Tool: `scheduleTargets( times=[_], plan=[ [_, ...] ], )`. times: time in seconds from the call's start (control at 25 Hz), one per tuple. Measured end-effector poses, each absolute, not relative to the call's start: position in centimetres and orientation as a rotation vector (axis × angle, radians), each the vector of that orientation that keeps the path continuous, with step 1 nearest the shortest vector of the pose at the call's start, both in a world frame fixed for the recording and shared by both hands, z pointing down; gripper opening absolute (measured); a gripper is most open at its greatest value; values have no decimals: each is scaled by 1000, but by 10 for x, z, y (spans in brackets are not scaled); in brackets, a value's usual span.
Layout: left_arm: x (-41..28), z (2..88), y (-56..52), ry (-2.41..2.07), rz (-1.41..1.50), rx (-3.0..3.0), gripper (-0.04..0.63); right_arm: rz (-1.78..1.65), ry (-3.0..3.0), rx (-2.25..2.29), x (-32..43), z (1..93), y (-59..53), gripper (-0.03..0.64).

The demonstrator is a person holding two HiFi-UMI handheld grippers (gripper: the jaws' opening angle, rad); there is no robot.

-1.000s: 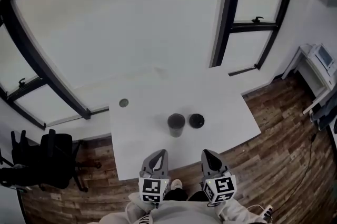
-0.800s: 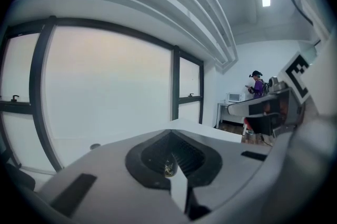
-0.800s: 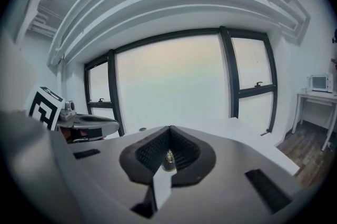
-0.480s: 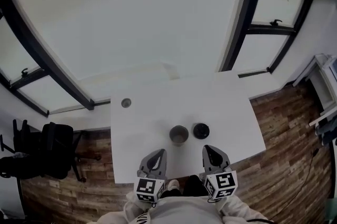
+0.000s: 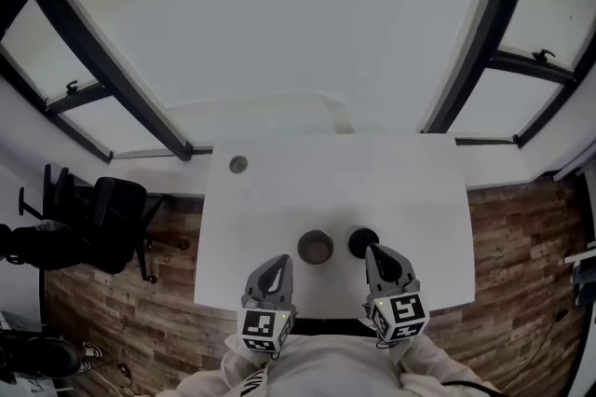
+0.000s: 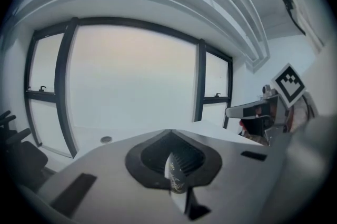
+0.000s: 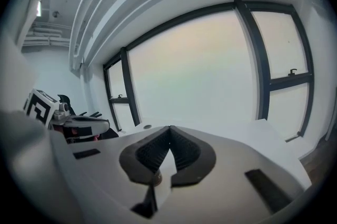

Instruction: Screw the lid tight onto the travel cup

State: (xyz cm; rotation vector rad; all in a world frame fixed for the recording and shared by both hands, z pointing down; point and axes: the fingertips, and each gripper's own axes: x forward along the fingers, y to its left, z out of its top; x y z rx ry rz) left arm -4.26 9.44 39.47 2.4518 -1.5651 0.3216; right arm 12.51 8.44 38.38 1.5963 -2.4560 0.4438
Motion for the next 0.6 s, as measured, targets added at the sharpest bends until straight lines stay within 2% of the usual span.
scheduleTargets(
  times=[0.52,0.56,0.6],
  plan=[
    [-73,424,87,-1511,359,2386,11,462,-2438,1579,122,388,57,21],
    [-70,430,88,-1466,371,2392,43,466,-2428,1588,124,388,56,21],
    [-65,437,89,-1410,386,2404,130,467,-2420,1596,124,388,54,20]
  ],
)
